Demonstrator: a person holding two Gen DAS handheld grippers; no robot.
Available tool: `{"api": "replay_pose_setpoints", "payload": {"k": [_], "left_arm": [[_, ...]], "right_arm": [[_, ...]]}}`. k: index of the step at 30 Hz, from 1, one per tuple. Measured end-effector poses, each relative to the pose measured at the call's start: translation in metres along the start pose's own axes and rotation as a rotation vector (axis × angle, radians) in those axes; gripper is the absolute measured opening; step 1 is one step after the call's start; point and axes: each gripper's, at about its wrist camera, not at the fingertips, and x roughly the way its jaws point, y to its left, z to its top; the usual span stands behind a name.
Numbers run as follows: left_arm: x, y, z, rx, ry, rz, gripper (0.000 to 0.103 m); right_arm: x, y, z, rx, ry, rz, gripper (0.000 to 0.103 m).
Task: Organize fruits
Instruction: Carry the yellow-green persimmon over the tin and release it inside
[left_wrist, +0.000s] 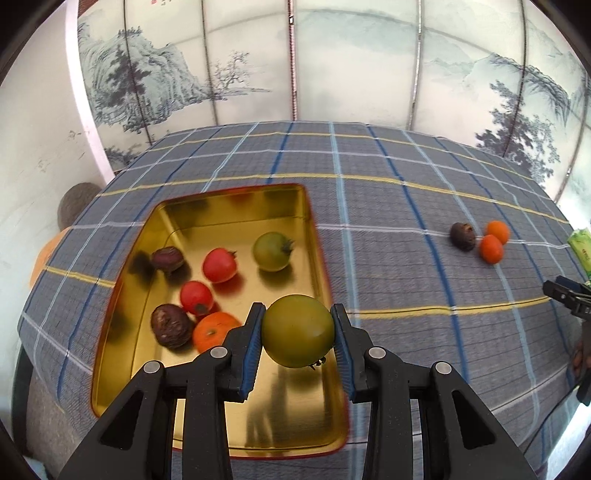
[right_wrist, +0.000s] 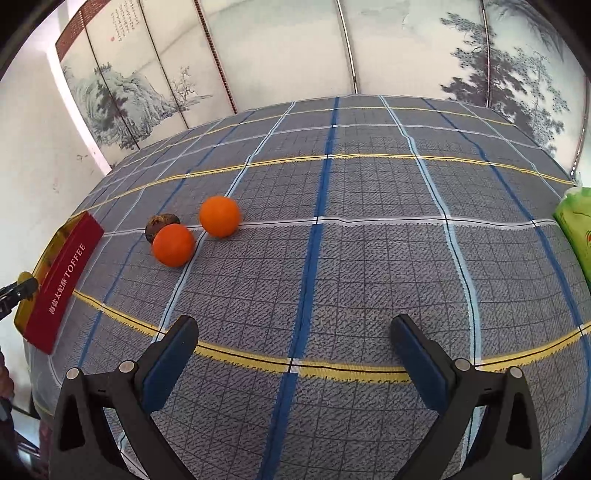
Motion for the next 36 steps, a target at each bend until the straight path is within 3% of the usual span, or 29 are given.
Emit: {"api": "replay_pose_setpoints", "payload": {"k": [9,36], "left_arm": [[0.01,0.016,-0.006,-0.022,0.017,0.024,0.037],[0.01,0.048,-0.021,-0.056,0.024,0.073,0.037]], "right_arm": [[0.008,0.015,-0.001,-0.089,0.038,-0.082,0.103],[0.013,0.024,-0.003,-0.144,0.063,-0.14,0.103]]}}
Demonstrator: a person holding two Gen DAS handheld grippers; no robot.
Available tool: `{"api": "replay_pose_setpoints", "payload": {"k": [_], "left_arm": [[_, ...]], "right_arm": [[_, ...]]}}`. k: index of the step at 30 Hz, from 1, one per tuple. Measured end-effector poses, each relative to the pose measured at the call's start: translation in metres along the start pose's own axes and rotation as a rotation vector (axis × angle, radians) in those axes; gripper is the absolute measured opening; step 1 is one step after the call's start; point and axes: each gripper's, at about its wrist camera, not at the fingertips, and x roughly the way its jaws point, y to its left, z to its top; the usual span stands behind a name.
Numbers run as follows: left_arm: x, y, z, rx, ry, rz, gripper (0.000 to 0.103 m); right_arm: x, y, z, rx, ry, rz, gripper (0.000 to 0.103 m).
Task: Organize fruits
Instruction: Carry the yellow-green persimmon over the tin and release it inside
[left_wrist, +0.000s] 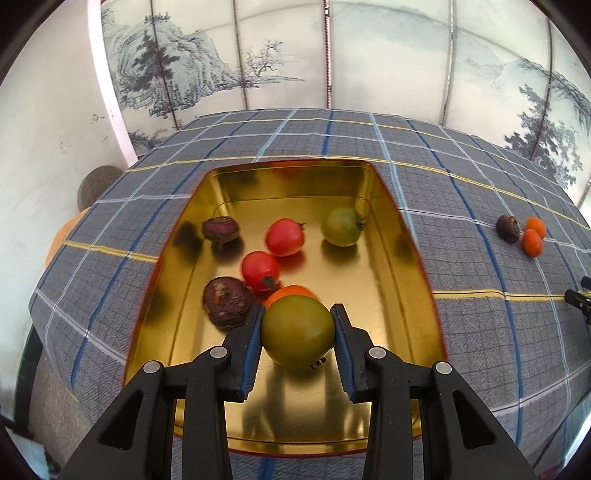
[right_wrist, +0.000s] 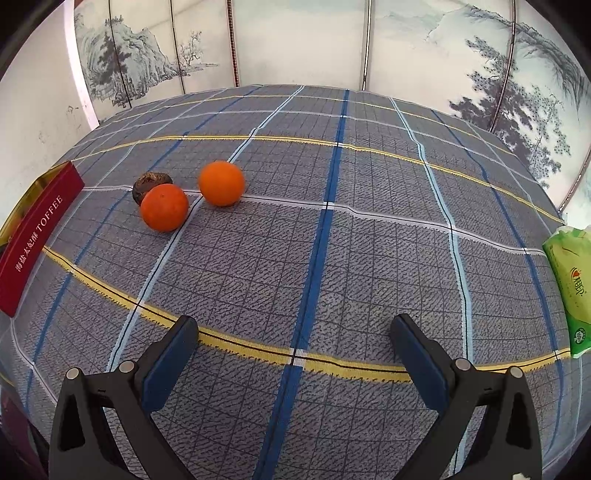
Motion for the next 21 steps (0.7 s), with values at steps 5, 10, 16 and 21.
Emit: {"api": "replay_pose_setpoints", "payload": {"k": [5,10,16,21], "left_arm": [[-0.001,0.016,-0.005,-0.021,-0.005,0.016,0.038],[-0.004,0.025,-0.006,-0.027,-0.019,0.039,0.038],[-0.005,0.037,-0.008,-0.057,-0.023,0.05,0.038],[-0.004,0.044,-0.01,-0.073,-0.021,0.066,0.038]], "right_arm": [[0.0,0.001,0.0,-0.001,0.0,-0.002,0.103],[0.0,0.001,0.0,0.0,0.0,-0.002,0.103],[0.0,0.001,0.0,0.0,0.0,-0.002,0.103],[0.0,0.001,0.0,0.0,0.0,-0.002,0.103]]}}
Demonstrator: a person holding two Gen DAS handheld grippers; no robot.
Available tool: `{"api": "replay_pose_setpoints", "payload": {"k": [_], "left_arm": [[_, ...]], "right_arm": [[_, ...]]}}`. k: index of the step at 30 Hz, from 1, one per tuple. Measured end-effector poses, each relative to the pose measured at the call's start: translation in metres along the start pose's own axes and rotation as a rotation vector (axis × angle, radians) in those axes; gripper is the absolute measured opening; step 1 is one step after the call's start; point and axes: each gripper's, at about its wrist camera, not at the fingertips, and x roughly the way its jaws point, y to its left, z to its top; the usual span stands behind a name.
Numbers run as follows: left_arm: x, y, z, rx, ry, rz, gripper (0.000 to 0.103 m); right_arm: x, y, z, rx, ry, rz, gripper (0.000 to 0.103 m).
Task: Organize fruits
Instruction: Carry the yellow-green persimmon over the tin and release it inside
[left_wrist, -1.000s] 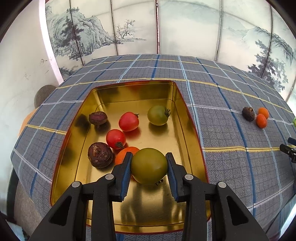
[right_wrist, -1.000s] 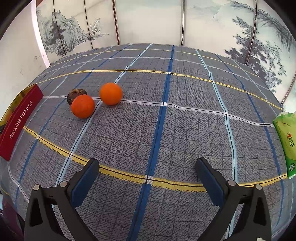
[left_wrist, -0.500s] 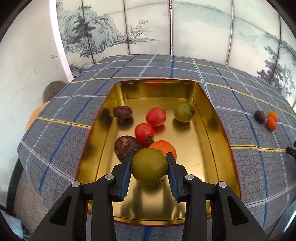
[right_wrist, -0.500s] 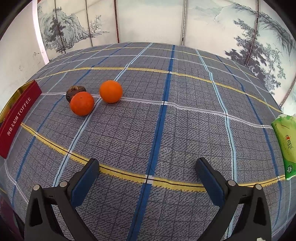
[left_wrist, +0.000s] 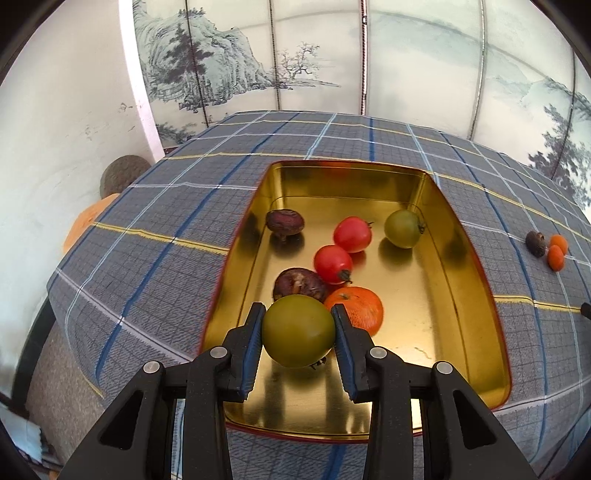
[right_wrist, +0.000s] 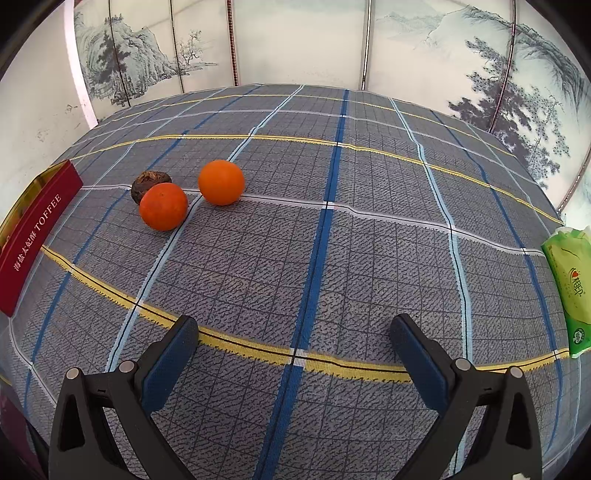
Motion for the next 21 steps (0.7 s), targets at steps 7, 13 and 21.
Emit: {"api": "replay_pose_setpoints", "payload": {"k": [7,13,21], "left_arm": [[0.002,0.008,-0.003,-0.015,0.007,0.014,0.038],[0.004,0.012,-0.004,-0.026,0.017,0.017,0.038],[-0.004,0.012,-0.003,-0.016,-0.015,0.018,0.039]], "right_arm": [[0.0,0.0,0.0,0.0,0.0,0.0,0.103],[0.0,0.001,0.0,0.001,0.001,-0.001,0.103],[0.0,0.001,0.001,0.0,0.001,-0.001,0.103]]}}
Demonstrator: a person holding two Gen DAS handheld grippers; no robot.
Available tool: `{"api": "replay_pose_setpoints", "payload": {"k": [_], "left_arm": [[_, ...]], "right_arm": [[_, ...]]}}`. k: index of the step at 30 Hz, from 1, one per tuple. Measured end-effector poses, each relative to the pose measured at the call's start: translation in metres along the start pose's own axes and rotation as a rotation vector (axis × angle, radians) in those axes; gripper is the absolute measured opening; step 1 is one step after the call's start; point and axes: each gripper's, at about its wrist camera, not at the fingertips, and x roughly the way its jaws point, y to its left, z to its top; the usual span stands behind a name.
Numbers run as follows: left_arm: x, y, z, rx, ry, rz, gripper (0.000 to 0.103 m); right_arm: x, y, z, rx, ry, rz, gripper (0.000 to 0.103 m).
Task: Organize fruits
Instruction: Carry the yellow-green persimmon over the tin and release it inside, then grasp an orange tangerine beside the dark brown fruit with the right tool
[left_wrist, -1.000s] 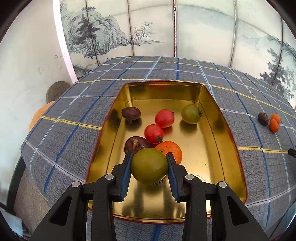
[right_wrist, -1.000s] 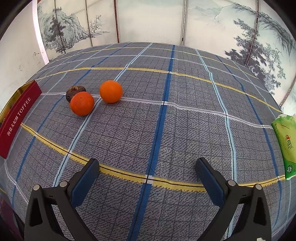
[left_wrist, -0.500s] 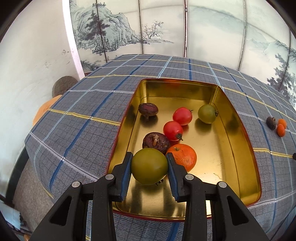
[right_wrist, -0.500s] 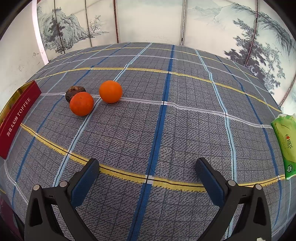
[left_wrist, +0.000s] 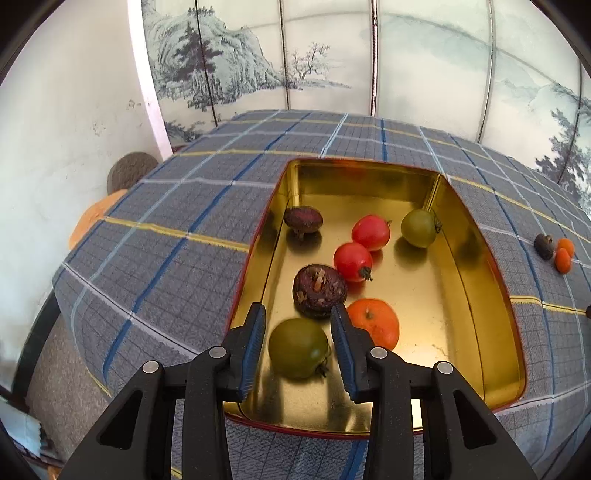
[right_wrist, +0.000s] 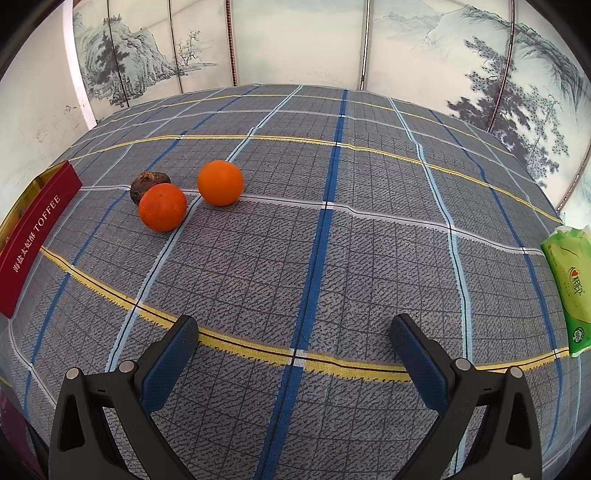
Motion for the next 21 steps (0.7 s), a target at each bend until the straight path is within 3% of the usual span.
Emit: {"api": "replay_pose_setpoints", "payload": {"k": [5,15,21], "left_arm": [[-0.007,-0.004,0.003,0.023,-0.028,0.014,0.051],[-0.012,-0.013,0.005,0.047,-0.035,0.008,0.053],[-0.017,-0.023,0.006,0.071,-0.033,-0.005,0.053]], "right_arm": [[0.0,0.0,0.0,0.0,0.0,0.0,0.103],[-0.003,0.002,0.0,-0.006,-0.014,0.015,0.103],[-0.025,0.022,-0.003,-0.01,-0.102,0.172,0.101]]}}
